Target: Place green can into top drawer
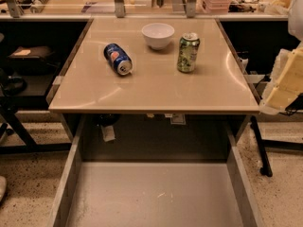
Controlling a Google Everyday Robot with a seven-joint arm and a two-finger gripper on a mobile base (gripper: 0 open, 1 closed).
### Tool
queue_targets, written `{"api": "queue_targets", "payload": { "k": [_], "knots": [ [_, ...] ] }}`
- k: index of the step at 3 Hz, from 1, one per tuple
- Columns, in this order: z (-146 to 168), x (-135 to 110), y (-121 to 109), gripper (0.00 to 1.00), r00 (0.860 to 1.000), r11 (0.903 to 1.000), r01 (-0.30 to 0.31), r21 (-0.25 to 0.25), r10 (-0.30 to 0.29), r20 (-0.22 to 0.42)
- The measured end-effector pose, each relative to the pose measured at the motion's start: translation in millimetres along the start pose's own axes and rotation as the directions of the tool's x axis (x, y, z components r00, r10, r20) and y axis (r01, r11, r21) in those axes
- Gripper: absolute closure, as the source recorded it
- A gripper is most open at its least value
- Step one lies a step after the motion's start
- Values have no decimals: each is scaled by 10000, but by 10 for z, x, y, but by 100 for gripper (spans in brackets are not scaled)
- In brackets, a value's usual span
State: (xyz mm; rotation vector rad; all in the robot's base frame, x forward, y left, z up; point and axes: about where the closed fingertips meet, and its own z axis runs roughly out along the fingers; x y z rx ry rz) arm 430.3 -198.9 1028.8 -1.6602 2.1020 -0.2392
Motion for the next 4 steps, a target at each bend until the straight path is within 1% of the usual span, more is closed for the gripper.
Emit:
{"api": "queue_targets", "payload": {
  "k": [1, 2, 3, 4],
  "knots": [
    [-18, -14, -5, 0, 10000, 10000, 25, 59, -26, 28],
    [8, -132, -144, 0, 9983, 9971, 325, 686, -357, 455],
    [184, -247, -347, 0, 9874, 9872, 735, 1415, -919, 1286],
    [456, -347, -566, 0, 9661, 9830, 832, 1636, -1199, 2286]
  ]
}}
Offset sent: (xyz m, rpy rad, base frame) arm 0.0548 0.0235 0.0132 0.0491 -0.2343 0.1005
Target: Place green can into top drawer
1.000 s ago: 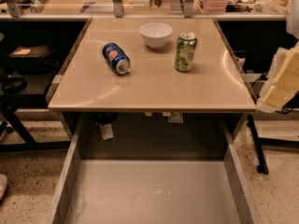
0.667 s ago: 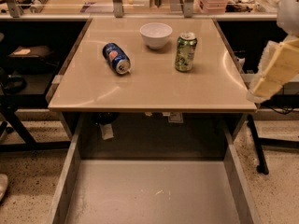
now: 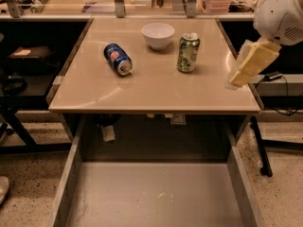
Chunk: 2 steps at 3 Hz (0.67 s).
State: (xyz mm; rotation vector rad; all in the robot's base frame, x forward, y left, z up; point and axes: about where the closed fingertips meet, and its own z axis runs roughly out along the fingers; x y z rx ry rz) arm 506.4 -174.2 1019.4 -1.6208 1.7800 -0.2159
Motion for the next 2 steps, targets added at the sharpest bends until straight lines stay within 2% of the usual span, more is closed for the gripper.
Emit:
{"api": "queue_targets", "payload": {
  "k": [1, 2],
  "knots": [
    [509, 104, -140, 0, 9987, 9991, -258, -323, 272, 434],
    [509, 104, -140, 0, 9987, 9991, -258, -323, 272, 434]
  ]
}}
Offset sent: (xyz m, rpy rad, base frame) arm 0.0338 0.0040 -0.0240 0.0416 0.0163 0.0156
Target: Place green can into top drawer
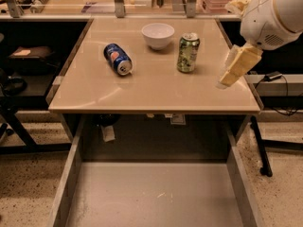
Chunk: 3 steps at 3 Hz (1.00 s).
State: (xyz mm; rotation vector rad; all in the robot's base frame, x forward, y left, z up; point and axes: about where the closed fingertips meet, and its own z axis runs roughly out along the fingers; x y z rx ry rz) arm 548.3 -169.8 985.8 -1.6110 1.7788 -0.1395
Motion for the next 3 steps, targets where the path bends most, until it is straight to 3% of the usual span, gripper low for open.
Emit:
{"api": "queue_targets", "payload": {
  "k": [1, 2, 3],
  "knots": [
    [275, 172, -122, 0, 9962, 9970, -750, 181, 741, 457],
    [684, 326, -276, 0, 9709, 9788, -2047, 49, 2024, 1283],
    [967, 368, -371, 0, 9479, 9630, -2692, -127, 2673, 1732]
  ]
}}
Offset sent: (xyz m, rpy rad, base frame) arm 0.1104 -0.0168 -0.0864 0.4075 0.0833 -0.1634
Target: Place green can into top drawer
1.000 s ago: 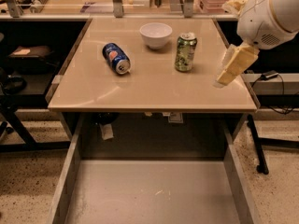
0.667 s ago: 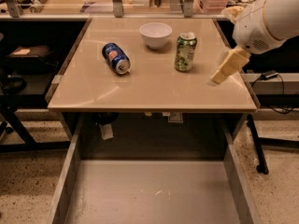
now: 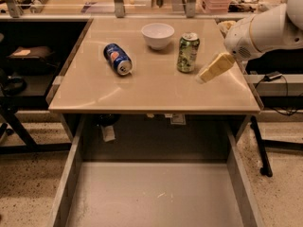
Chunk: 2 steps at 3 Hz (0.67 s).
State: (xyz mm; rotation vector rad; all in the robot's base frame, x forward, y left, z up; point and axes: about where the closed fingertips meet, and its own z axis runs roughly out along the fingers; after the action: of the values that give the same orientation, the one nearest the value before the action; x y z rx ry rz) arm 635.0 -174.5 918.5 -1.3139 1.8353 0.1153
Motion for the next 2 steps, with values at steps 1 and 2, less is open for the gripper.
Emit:
{"api": "queue_targets", "payload": {
  "k": [1, 2],
  "knots": [
    [199, 97, -105, 0, 9988, 9992, -409, 32, 408, 266],
    [415, 183, -162, 0, 9911, 9955, -886, -329, 914, 969]
  ]
}}
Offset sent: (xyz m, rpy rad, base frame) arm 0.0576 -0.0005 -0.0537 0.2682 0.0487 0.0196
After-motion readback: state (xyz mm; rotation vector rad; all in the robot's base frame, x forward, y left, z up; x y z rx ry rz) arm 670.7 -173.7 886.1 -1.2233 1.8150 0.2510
